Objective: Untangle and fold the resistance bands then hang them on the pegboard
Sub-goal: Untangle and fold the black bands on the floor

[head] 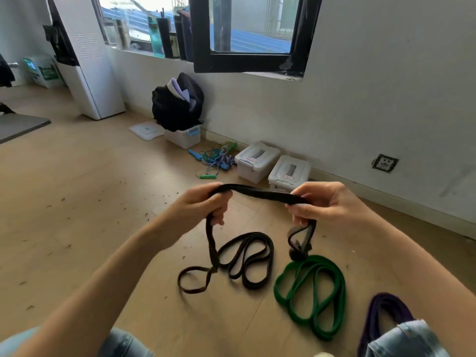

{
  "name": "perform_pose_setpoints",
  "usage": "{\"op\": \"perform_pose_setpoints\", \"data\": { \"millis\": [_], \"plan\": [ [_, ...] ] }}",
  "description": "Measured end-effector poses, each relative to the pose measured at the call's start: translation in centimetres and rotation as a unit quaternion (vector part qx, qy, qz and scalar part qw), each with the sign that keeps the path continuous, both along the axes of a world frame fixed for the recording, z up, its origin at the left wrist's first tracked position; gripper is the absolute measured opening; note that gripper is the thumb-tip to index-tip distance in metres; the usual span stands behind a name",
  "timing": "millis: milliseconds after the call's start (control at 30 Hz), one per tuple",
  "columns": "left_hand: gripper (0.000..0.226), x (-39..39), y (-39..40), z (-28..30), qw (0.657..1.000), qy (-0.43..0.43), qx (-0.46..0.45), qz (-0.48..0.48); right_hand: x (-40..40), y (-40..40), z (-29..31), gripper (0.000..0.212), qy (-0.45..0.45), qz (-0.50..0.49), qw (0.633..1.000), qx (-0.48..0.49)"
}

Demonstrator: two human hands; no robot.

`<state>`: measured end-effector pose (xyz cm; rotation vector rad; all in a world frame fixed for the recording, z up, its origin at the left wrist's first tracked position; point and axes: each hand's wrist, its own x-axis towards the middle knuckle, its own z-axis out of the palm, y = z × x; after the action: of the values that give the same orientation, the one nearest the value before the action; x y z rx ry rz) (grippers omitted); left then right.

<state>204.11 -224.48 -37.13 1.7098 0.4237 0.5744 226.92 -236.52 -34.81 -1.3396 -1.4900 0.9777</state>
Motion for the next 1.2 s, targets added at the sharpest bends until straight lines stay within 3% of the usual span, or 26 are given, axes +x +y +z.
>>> {"op": "perform_pose_setpoints", "data": {
  "millis": [67,133,233,300,433,533,600,667,733,833,1067,1200],
  "plan": [
    [0.024,0.2,-0.5,1.3,0.993,0.0,0.115,-0.013,-0.1,-0.6,-0.2,0.017,-0.016,0.06,0.996,-0.071],
    [0.022,1.4,-1.5,1.3,0.967,0.077,0.238,-0.055,-1.1,-0.7,-0.8,0.025,-0.012,0.124,0.986,-0.114],
    [0.009,2.6,-2.6,0.4,0.93,0.141,0.32,-0.111,-2.2,-0.5,-1.4,0.025,-0.017,0.135,0.983,-0.121],
    [0.011,2.4,-2.3,0.0,0.937,0.14,0.296,-0.124,-2.3,-0.4,-1.1,0.013,-0.033,0.126,0.986,-0.105],
    [0.018,1.9,-1.7,-1.3,0.972,0.149,0.097,-0.152,-2.0,-0.3,-0.2,0.008,0.008,0.054,0.998,-0.019],
    [0.017,2.6,-2.0,-3.9,0.935,0.266,0.204,-0.115,-2.1,-0.3,-0.2,0.006,0.013,0.017,0.999,0.035],
    [0.016,3.1,-2.0,-3.9,0.921,0.28,0.26,-0.081,-2.2,-0.5,-0.5,0.01,0.035,0.007,0.999,0.027],
    [0.021,2.5,-1.7,-1.6,0.958,0.204,0.191,-0.058,-1.3,-0.9,0.1,0.015,0.087,-0.012,0.996,0.01],
    [0.022,1.2,-1.2,1.6,0.989,0.068,0.121,-0.056,0.2,-1.6,0.9,0.013,0.098,0.014,0.995,-0.024],
    [0.017,0.7,-1.8,4.1,0.985,-0.006,0.116,-0.13,0.0,-2.0,1.1,0.016,0.033,0.102,0.992,-0.073],
    [0.02,3.1,-2.2,-0.4,0.972,0.102,0.141,-0.158,-2.3,-0.5,-0.3,0.017,0.033,0.06,0.997,-0.031],
    [0.005,3.4,-2.5,-4.8,0.945,0.21,0.221,-0.118,-1.2,-0.7,-0.4,0.011,0.161,0.018,0.987,-0.002]
  ]
}}
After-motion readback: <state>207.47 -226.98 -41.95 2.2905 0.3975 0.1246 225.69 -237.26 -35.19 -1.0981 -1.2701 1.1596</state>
